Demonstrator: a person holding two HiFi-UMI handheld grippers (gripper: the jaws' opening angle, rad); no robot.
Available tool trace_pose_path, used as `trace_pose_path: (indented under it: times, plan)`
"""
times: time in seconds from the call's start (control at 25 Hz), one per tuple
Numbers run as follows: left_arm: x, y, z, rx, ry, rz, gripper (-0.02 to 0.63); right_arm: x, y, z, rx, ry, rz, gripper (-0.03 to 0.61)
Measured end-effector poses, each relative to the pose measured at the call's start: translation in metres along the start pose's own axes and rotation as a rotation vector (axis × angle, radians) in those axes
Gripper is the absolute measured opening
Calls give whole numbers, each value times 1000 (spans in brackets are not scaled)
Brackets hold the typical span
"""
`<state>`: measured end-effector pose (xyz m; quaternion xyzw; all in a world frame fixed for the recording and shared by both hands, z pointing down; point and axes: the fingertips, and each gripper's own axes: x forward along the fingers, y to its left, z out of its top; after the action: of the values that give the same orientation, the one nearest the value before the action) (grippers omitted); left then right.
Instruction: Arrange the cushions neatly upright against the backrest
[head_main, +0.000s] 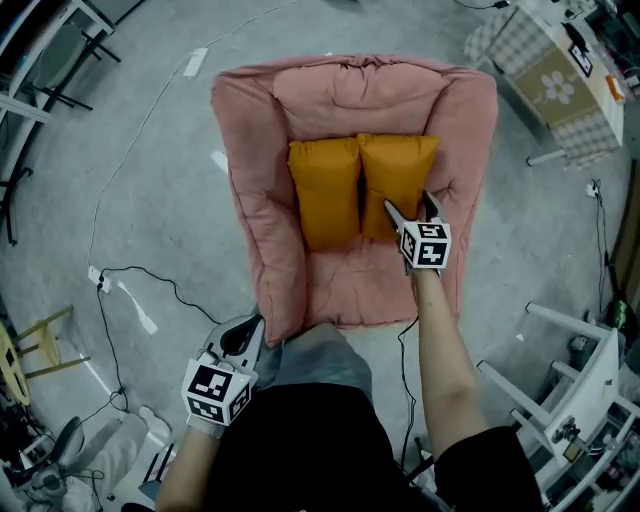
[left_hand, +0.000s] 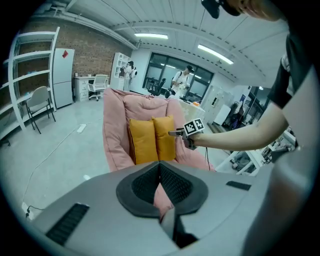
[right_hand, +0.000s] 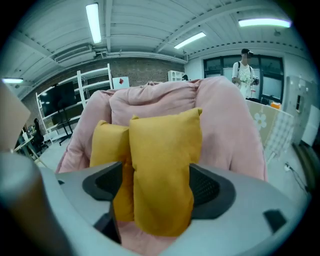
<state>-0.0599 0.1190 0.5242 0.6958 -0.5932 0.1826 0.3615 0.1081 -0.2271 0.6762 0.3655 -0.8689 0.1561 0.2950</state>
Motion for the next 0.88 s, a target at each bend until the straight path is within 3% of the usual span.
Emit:
trace_pose_path:
  times: [0.16,0.32,0.44,0.52,0.64,0.88]
  plan:
    - [-1,-10,9,2,-38,-22,12,-37,27,7,97,-41,23,401]
    - [0,-17,23,25,-72,-57,12,-84,50,17,215,-119,1,292]
    - [4,-21,37,54,-93,-95,12,-120,67,28,293,-182,-4,168]
    - [7,-22,52,84,-111,-130,12,-143,78,36,317,-217,1,84]
    - [12,-27,75,134,-132,-189,12,-176,94,48,319,-251,7,12]
    - [8,-51,104,209,-146,-317,12,-233,149,62,254,-262,48,9]
